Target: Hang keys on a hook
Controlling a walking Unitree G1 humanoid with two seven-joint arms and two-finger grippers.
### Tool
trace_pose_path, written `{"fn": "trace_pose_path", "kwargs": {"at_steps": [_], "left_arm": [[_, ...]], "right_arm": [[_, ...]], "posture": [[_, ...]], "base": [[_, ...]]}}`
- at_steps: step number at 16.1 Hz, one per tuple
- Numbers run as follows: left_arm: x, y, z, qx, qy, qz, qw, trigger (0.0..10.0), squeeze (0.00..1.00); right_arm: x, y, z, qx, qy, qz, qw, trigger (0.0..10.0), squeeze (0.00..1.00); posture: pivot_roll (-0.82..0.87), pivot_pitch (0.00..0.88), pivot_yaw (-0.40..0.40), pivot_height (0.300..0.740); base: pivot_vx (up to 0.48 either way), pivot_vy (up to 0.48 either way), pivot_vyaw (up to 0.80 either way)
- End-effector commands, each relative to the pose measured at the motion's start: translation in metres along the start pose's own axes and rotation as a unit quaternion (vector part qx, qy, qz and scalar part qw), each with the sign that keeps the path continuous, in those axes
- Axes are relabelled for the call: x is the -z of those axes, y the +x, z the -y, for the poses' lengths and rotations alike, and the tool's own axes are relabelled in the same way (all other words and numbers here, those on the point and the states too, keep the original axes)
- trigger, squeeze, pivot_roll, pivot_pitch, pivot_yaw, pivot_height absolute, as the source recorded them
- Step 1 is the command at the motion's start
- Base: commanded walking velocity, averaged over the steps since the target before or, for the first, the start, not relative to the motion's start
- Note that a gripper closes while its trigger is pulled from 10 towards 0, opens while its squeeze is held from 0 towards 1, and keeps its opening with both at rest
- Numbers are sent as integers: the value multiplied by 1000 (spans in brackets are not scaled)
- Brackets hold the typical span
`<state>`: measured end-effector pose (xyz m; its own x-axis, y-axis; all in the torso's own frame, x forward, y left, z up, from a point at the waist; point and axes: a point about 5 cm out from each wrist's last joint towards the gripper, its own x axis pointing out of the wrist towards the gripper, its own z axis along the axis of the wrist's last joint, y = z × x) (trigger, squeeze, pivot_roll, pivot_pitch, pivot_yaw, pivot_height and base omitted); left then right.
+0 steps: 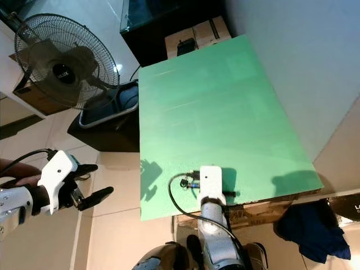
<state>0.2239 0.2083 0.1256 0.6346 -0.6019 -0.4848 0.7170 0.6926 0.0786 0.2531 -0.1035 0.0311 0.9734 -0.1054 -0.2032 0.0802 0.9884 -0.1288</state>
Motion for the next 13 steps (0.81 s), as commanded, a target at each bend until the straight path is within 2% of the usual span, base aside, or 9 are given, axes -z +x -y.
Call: {"fn": "trace_pose_path", "kwargs": {"at_steps": [1, 2, 3, 4, 5, 6, 7, 13], "left_arm": [[7, -4, -5, -5, -5, -20, 1000, 10000, 0], [7, -3, -5, -5, -5, -20, 1000, 10000, 0], [6, -2, -5, -4, -4, -19, 1000, 10000, 0], [6, -2, -4, -4, -4, -18, 1000, 10000, 0], [6, -2, -4, -4, -5, -18, 1000, 10000, 0], [6, -2, -4, -3, -5, -18, 1000, 10000, 0], [6, -2, -3, -3, -5, -18, 1000, 10000, 0], [5, -2, -2, -2, -5, -17, 1000, 10000, 0]], "right_arm": [[-10, -9, -31, -33, 24, 3, 999, 0, 227], [-14, -7, -31, -34, 24, 7, 999, 0, 204], [-16, -6, -31, -36, 23, 10, 999, 0, 0], [-15, -4, -30, -31, 18, 3, 999, 0, 0], [-11, -3, -31, -28, 13, -15, 999, 9725, 0], [-10, -4, -32, -34, 20, -17, 999, 10000, 839], [-9, -4, -34, -42, 22, -18, 999, 10000, 1000], [2, -4, -48, -89, 46, -46, 994, 10000, 1000]], "posture": [[-3, 235, 400, 740], [-5, 233, 400, 740], [-7, 231, 400, 740], [-8, 228, 400, 740], [-9, 228, 400, 740], [-8, 229, 400, 740], [-5, 234, 400, 740], [4, 230, 400, 740]], "base": [[0, 0, 0], [0, 0, 0], [0, 0, 0], [0, 0, 0], [0, 0, 0], [0, 0, 0], [0, 0, 0], [0, 0, 0]]}}
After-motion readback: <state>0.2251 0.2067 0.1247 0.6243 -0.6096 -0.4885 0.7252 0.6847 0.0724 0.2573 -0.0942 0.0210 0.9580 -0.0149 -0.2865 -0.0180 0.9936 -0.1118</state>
